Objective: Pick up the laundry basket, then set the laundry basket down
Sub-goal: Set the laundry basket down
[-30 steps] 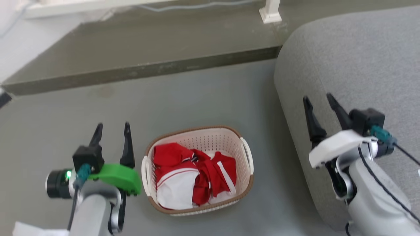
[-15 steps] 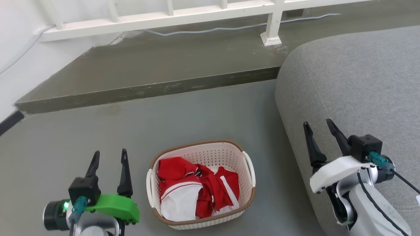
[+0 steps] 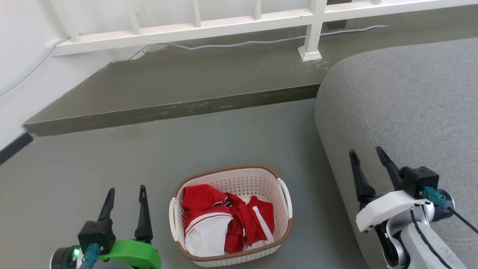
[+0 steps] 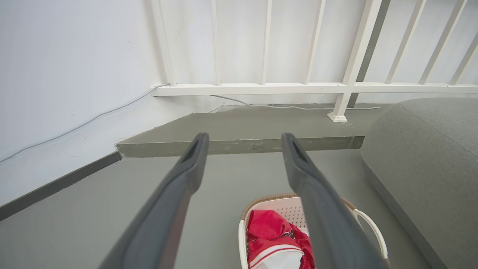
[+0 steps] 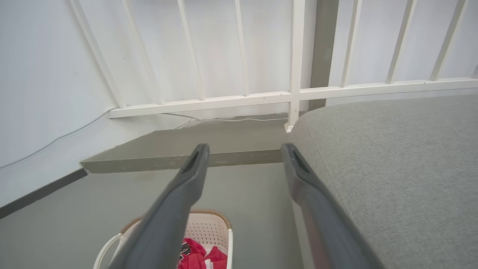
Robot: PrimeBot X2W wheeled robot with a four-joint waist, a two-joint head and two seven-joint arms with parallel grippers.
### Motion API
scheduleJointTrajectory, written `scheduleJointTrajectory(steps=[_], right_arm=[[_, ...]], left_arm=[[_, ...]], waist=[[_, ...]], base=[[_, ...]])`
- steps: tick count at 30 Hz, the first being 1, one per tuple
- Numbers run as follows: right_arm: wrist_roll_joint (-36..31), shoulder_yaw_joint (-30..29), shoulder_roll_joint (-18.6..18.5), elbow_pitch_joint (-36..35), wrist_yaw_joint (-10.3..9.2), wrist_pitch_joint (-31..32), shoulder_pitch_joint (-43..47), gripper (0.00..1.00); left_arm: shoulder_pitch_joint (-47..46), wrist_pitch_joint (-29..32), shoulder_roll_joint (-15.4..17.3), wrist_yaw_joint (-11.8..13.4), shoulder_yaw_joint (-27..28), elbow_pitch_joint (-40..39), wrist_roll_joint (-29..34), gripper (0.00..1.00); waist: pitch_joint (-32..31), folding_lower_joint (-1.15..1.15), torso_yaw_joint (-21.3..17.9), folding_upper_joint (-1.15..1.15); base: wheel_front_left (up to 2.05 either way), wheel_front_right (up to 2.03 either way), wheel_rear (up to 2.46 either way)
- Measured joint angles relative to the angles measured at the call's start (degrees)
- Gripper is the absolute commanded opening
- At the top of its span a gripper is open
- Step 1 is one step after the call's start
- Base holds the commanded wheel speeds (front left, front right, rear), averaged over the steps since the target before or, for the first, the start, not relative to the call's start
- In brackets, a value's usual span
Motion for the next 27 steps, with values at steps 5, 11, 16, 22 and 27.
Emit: scheduleJointTrajectory(steps=[5,11,16,22,27], right_arm=[[-0.1,-0.9,0.1,-0.8,-0.07,0.0,1.2,1.00],[-0.9,-1.0,0.2,-1.2,-0.05,0.0,2.3,1.00],[-1.1,-1.0,0.4,-1.4,0.04,0.0,3.0,1.00],[-1.5,-1.1,0.7,-1.7,0.05,0.0,3.4,1.00],[-1.5,-1.5,0.9,-1.7,0.13,0.0,3.5,1.00]], left_arm=[[1.1,0.0,-0.3,0.0,0.0,-0.9,0.0,1.00],[2.5,0.0,-0.5,0.0,0.0,-1.4,0.0,1.00],[2.8,0.0,-0.6,0.0,0.0,-1.9,0.1,1.00],[3.1,0.0,-0.7,0.0,0.0,-2.5,0.5,1.00],[3.8,0.0,-0.7,0.0,0.1,-2.7,0.5,1.00]], waist=[[-0.3,0.00,0.0,0.00],[-0.5,0.00,-0.1,0.00],[-0.6,0.00,0.0,0.00],[-0.7,0.00,0.1,0.00],[-0.7,0.00,0.1,0.00]], base=[[0.00,0.00,0.00],[0.00,0.00,0.00],[0.00,0.00,0.00],[0.00,0.00,0.00],[0.00,0.00,0.00]])
